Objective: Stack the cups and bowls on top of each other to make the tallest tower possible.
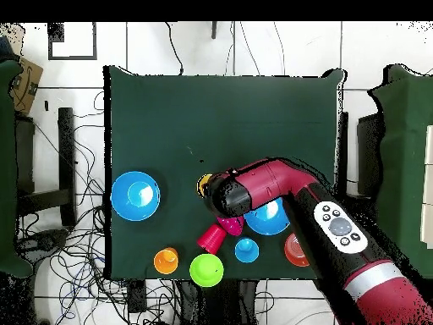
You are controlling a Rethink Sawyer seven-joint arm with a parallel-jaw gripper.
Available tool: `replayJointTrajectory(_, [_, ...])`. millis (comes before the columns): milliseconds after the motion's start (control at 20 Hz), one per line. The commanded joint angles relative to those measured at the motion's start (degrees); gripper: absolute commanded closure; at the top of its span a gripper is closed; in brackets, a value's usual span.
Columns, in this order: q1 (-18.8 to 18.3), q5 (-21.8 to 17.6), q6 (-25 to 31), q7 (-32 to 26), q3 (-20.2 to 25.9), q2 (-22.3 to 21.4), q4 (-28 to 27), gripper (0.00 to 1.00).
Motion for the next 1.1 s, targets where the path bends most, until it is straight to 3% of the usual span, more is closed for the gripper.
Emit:
replayJointTrajectory(50, [2.12, -6.66, -2.65, -0.21, -5.32, 3.58, -5.67, 1.00])
replayJointTrajectory(1100, [-0.04, -8.67, -13.28, -2.01, -4.18, 10.72, -6.45, 1.00])
